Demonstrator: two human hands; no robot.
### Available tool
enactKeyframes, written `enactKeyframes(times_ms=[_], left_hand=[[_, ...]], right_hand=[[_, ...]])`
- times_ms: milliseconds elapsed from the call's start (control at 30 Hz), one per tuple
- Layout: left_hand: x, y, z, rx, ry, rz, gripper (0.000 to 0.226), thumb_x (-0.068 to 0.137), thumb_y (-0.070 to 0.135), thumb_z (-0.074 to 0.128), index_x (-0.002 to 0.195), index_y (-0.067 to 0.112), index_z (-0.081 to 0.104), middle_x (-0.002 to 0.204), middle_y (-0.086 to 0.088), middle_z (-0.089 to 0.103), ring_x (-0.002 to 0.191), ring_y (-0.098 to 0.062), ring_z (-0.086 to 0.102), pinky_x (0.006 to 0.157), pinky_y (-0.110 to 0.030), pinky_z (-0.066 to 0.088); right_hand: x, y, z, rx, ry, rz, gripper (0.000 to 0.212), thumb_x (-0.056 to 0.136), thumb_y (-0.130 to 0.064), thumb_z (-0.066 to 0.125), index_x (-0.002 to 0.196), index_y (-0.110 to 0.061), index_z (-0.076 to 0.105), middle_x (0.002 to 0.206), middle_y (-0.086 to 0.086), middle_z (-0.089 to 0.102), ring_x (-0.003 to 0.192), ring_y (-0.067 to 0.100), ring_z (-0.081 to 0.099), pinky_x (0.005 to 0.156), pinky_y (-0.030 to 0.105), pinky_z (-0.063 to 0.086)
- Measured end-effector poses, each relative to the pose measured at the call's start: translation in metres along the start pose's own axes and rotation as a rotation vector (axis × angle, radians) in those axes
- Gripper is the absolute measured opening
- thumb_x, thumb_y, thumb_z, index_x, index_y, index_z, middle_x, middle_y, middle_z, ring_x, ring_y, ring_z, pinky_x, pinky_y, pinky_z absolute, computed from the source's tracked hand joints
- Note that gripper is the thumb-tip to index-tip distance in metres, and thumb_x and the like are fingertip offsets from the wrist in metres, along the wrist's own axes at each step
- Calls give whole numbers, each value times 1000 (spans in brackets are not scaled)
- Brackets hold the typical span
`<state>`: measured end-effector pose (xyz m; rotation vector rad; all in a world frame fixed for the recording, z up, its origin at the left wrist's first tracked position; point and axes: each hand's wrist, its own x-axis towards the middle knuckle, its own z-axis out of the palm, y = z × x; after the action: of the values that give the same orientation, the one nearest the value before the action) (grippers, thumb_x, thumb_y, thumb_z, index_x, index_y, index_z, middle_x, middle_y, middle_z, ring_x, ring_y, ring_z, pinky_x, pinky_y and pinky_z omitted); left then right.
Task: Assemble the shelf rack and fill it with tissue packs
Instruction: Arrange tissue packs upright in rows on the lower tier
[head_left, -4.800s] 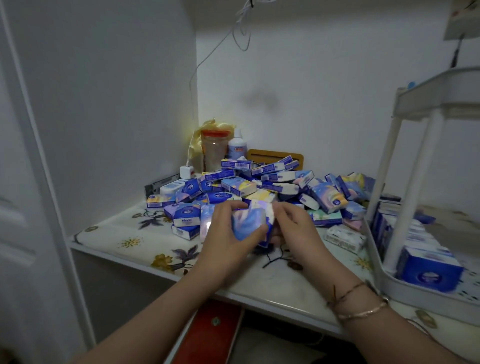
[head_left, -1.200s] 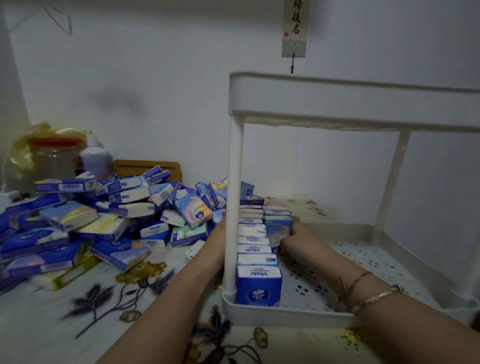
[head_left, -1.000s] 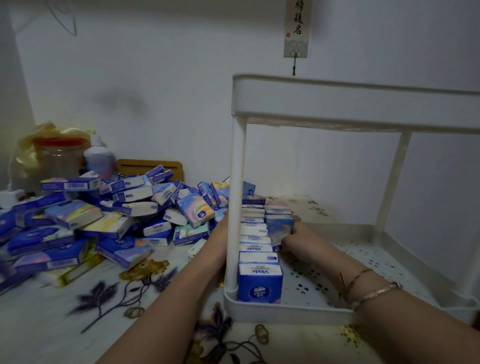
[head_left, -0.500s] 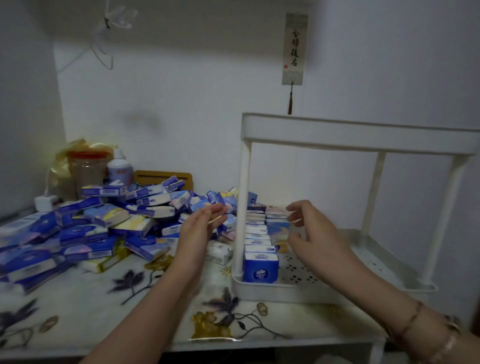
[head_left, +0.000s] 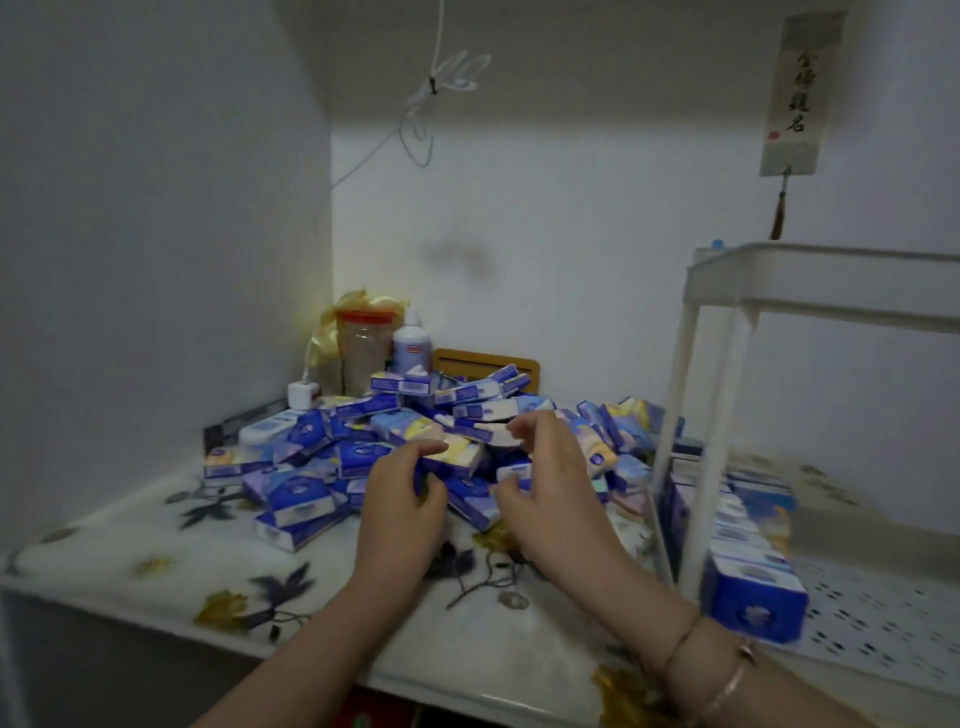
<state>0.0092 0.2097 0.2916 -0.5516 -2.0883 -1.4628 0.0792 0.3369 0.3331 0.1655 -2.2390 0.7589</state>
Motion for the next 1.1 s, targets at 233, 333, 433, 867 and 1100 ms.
enactKeyframes(times_ms=[233,333,433,867,1100], left_hand=[[27,-19,10,220,37,138,31,85,7,58,112,21,56,115,7,54,116,-12,44,99,-29,39],[35,-23,14,228,49,126,33,85,9,59,115,21,54,117,7,53,116,-12,43,98,-28,39],[37,-24,15,223,43,134,56,82,9,64,133,25,46,132,7,48,127,-13,36,106,-30,34],[26,-13,12,78,-61,109,38,74,35,77,99,32,48,96,16,55,88,-5,56,75,-30,50],[23,-7,10,-8,-132,26,40,78,29,76,105,29,46,103,15,57,88,6,53,73,-12,45]], right_hand=[[56,33,57,-333,-58,137,79,84,-7,55,150,-28,16,160,0,2,148,25,-6,120,43,9],[62,45,68,-471,-50,64,73,82,-6,58,147,-24,29,156,3,22,148,28,3,120,48,2],[63,52,63,-424,90,-45,50,76,-13,59,124,-22,54,125,2,52,130,28,38,115,48,21],[53,40,35,284,112,150,35,75,-24,54,110,-27,51,115,-9,48,114,14,43,88,29,43],[46,83,34,-433,-2,574,68,89,-19,53,147,-8,19,151,19,25,140,36,21,116,48,18]])
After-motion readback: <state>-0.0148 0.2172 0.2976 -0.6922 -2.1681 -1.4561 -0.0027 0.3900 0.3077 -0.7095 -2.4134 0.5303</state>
